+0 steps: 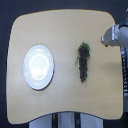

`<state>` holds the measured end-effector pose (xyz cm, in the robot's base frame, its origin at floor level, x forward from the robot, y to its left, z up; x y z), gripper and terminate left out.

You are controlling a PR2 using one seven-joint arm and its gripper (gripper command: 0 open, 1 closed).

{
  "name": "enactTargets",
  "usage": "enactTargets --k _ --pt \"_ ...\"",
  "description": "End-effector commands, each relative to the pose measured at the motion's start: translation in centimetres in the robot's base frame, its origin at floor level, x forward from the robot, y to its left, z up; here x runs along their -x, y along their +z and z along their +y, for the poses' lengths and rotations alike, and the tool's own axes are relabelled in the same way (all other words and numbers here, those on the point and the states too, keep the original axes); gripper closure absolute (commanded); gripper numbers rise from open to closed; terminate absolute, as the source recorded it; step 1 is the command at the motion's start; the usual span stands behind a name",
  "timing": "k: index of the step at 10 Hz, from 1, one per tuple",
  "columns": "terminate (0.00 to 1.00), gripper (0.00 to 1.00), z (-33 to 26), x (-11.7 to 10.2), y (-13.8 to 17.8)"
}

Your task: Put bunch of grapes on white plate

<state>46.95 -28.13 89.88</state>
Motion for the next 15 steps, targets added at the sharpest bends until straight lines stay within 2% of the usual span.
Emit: enactTargets --k 1,4,8,12,15 --pt "0.0 0.0 0.0 0.0 0.0" --pt "0.0 0.0 1.1 -0.5 -0.8" --pt "0.0 0.0 5.9 -1.0 -3.3" --pt "0.0 0.0 9.1 -0.7 -6.9" --pt "0.0 0.0 9.8 -1.3 -9.9"
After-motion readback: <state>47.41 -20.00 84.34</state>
